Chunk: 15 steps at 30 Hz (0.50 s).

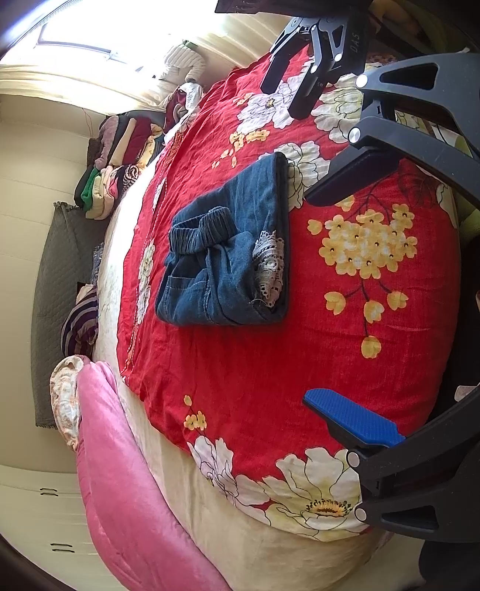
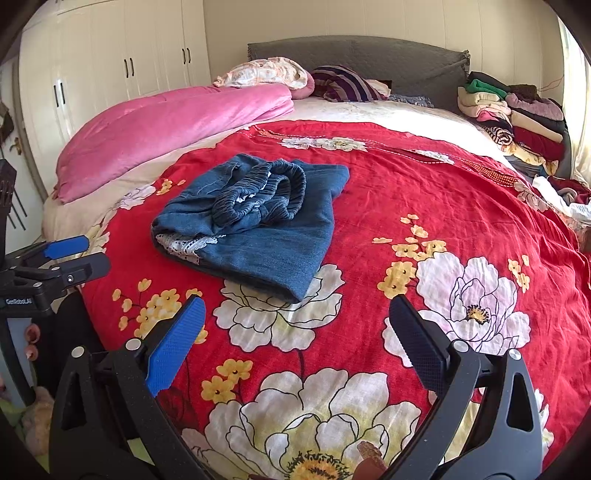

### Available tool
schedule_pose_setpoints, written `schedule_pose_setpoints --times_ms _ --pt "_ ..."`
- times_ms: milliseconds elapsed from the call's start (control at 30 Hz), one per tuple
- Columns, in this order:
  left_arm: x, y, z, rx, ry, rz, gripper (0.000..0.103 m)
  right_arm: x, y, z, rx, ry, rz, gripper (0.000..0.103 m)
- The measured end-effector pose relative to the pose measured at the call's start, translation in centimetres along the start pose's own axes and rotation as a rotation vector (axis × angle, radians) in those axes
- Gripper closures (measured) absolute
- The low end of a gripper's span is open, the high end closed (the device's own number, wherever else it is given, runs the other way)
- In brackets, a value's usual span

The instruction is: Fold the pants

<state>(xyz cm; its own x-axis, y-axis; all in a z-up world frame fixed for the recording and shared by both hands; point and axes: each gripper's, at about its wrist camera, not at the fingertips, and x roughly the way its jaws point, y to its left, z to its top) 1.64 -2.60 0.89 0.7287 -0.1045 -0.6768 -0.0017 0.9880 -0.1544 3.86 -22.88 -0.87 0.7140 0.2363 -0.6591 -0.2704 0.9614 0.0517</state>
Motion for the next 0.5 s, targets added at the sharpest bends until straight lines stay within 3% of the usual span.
schedule_pose_setpoints --times_ms 500 --pt "0.37 -0.15 -0.13 0.02 0.017 0.01 0.004 0.03 -1.02 -0.14 0.016 0.011 -0.032 0.009"
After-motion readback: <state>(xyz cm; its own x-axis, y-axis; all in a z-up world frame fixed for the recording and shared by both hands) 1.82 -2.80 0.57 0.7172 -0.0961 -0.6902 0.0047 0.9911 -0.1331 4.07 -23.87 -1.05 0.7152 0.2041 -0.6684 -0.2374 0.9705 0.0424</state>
